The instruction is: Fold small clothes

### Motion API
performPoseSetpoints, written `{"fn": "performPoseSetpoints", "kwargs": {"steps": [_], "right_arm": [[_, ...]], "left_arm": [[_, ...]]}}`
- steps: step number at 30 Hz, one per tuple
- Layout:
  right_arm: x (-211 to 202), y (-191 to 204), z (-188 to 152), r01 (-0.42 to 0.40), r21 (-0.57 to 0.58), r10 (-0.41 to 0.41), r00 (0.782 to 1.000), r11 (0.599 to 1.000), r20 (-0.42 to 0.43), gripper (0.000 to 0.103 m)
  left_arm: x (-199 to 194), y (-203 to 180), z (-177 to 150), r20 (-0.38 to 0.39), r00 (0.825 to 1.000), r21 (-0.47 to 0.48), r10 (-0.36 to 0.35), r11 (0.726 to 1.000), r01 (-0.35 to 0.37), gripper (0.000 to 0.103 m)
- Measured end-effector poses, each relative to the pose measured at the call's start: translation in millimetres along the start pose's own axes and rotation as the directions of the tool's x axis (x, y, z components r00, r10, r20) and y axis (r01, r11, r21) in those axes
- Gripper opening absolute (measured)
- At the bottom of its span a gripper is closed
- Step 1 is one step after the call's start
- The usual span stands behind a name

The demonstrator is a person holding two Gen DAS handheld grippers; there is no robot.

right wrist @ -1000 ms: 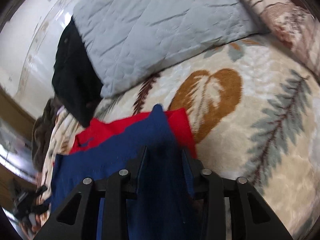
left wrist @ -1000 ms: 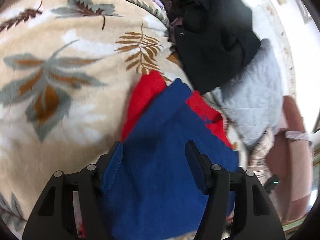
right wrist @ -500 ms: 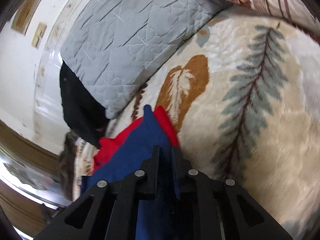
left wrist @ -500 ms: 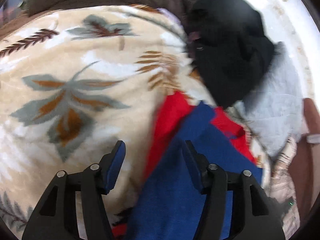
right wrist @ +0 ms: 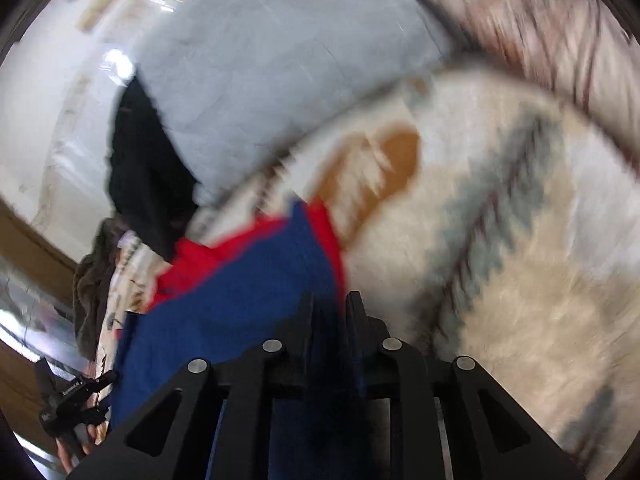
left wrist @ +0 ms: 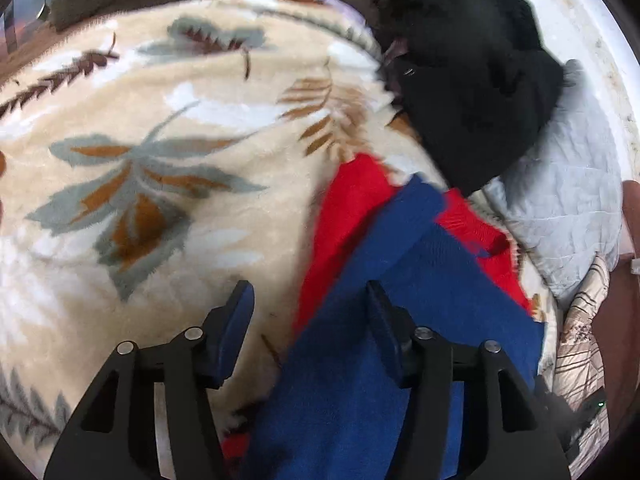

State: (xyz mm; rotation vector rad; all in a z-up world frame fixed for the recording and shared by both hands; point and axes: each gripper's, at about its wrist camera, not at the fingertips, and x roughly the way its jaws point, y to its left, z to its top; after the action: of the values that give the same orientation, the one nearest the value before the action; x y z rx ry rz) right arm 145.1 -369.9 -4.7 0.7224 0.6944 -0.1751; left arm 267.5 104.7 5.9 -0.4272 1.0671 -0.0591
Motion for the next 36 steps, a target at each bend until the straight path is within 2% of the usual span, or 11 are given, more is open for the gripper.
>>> {"fn": "performPoseSetpoints", "kwargs": {"steps": [2, 3, 4, 7, 10, 13, 18, 23, 26, 31, 36], "right_arm": [[-15, 16, -2, -0.038, -0.061, 0.041, 0.998, 0.997, 0.051, 0.025], [-14, 22, -5, -0.047, -0.077, 0.050, 0.998, 0.996, 0.043, 0.032], [-12, 25, -9, -0.047, -0.088, 0.049, 0.998, 0.995, 0.024, 0.033], [24, 31, -25, 0.055, -0.149, -0.073, 0.990, 0.987, -0.120, 0.033], [23, 45, -32, 0.140, -0.244, -0.166, 0.982, 0.960, -0.088, 0.032], [9, 61, -33, 0.157, -0.279, -0.187, 0.979, 0.947, -0.083, 0.035], [-20, 72, -54, 0.216, -0.292, -0.251, 0.964, 0.932, -0.088, 0.064], [6, 68, -75, 0.310, -0.417, -0.385, 0.917, 0.854, -0.106, 0.063], [7, 70, -80, 0.316, -0.450, -0.388, 0.919, 0.835, -0.074, 0.064], [7, 70, -81, 0.315, -0.472, -0.385, 0.921, 0.823, -0.057, 0.064], [4, 68, -80, 0.309, -0.467, -0.375, 0.925, 0.828, -0.053, 0.064]], "left_arm": [[-12, -14, -9, 0.031, 0.999, 0.049, -0.029, 0.998, 0.028, 0.057], [-15, -23, -14, 0.026, 0.999, 0.084, -0.039, 0.996, 0.037, 0.061], [-14, -28, -18, 0.013, 0.999, 0.109, -0.038, 0.993, 0.037, 0.063], [6, -38, -33, -0.034, 0.999, 0.170, 0.029, 0.985, -0.022, 0.063], [11, -51, -43, 0.011, 0.989, 0.281, 0.144, 0.949, -0.142, 0.063], [6, -53, -48, 0.020, 0.990, 0.297, 0.138, 0.945, -0.138, 0.063], [0, -50, -51, 0.019, 0.993, 0.273, 0.119, 0.955, -0.119, 0.063], [-12, -58, -67, 0.092, 0.984, 0.321, 0.154, 0.931, -0.175, 0.063], [-8, -58, -75, 0.094, 0.978, 0.366, 0.188, 0.907, -0.210, 0.064], [-9, -46, -70, 0.057, 0.986, 0.310, 0.155, 0.936, -0.165, 0.067], [-7, -47, -73, 0.064, 0.982, 0.312, 0.180, 0.931, -0.191, 0.074]]}}
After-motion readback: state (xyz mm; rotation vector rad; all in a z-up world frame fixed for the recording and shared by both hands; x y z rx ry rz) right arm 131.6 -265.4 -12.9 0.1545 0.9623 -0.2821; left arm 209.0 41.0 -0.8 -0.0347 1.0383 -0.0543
